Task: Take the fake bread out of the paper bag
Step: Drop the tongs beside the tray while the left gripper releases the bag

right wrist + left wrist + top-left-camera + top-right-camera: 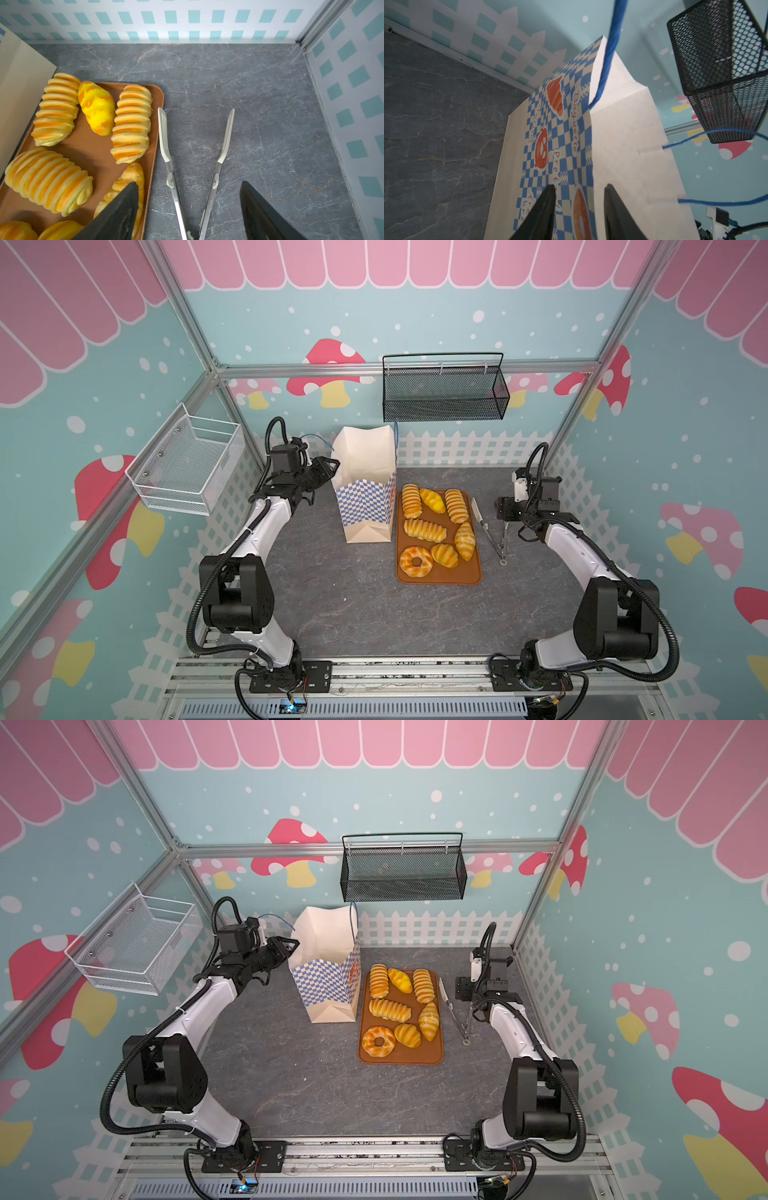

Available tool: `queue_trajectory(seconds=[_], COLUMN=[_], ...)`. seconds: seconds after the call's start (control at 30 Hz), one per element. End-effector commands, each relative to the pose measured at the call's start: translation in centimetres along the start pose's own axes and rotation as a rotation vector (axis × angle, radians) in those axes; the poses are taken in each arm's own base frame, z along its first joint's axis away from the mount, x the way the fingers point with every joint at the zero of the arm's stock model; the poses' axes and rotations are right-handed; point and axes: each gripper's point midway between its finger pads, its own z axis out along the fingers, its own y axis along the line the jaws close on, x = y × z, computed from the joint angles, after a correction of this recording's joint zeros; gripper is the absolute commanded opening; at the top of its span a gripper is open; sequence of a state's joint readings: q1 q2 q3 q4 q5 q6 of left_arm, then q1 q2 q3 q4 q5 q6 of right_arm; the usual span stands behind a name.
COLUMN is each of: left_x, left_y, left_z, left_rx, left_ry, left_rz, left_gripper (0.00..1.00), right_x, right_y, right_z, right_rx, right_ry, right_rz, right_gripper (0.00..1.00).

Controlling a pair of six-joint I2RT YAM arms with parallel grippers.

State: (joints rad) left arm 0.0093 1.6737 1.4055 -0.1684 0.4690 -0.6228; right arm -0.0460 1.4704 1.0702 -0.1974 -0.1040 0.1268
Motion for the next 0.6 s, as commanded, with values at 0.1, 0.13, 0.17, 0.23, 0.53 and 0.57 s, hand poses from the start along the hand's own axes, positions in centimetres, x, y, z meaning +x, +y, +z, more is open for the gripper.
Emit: queue_trajectory(seconds=[0.1, 0.13, 0.17, 0.23, 0.53, 0.57], left_x=[-2.6, -2.9, -3.3, -3.9, -4.9, -4.5], left_y=[-1.5, -1.7, -1.8, -2.1, -1.0, -0.4], left_z=[-2.7, -3.2, -3.8, -5.0, -11.4, -12.1], left_rx=[-0.011, -0.013, -0.018, -0.030, -0.170, -0.201], left_ry=[-0.027, -0.035, -0.044, -0.066, -0.227, -0.251], left_rz=[0.129, 0.148, 0.165, 0.202, 0.363, 0.390], left_gripper=[0.49, 0.50, 0.51, 0.54, 0.66, 0.67], right_x=[-3.8, -4.1, -4.4, -5.1, -7.0, -6.6], right_y=[-0.1, -0.2, -0.4, -0.8, -3.6, -4.1], right_z=[-2.9, -3.3, -3.7, -4.9, -10.3, -10.6], right_rx=[0.016, 0.025, 0.036, 0.070, 0.267, 0.294], right_ry=[-0.116, -0.135, -0.150, -0.195, -0.374, -0.388], right_rz=[-0.029, -0.031, -0.029, -0.028, -0.014, -0.002], right_gripper=[0.78, 0.78, 0.78, 0.78, 0.87, 0.90])
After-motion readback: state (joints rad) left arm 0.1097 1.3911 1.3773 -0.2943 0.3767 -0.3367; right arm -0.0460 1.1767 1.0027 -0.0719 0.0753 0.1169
